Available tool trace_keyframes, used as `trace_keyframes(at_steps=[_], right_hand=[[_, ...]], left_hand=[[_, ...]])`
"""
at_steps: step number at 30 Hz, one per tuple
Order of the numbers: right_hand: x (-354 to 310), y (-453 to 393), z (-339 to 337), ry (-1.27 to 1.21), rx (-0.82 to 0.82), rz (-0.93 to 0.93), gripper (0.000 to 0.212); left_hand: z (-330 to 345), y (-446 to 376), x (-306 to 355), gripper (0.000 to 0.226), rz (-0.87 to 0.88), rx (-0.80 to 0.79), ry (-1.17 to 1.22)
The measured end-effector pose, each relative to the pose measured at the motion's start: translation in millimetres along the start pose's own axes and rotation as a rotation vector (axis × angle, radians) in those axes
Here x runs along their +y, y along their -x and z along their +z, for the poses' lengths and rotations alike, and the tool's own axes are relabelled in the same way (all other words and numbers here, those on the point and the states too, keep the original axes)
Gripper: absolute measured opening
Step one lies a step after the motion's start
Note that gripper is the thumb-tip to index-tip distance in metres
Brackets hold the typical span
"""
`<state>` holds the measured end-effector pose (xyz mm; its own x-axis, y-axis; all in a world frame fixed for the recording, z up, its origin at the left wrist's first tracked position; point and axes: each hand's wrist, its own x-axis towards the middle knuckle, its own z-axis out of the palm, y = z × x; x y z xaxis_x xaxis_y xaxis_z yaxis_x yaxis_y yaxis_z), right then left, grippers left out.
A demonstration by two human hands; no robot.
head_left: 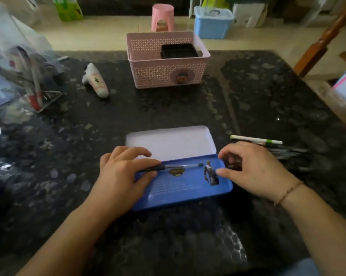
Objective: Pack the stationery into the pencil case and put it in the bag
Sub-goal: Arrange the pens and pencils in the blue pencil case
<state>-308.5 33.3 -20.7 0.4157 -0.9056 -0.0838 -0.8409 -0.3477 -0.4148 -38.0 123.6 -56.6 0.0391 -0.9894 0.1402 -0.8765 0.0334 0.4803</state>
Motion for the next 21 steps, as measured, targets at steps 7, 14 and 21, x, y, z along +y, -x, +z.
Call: trace_keyframes(at_steps=[7, 14, 21], right_hand=[[-2, 8, 3, -0.207, -0.214, 0.185, 0.019], [-9, 7, 11, -0.158, -0.118, 0.232, 0.019], [-16, 9, 15, 0.07, -0.067, 0.172, 0.018]], left_hand=[[1, 3, -3, 0.062, 0.028, -0.111, -0.015], [3, 10, 11, 0.103, 0.088, -0.243, -0.196], [4, 10, 17, 0.111, 0.031, -0.294, -0.231]])
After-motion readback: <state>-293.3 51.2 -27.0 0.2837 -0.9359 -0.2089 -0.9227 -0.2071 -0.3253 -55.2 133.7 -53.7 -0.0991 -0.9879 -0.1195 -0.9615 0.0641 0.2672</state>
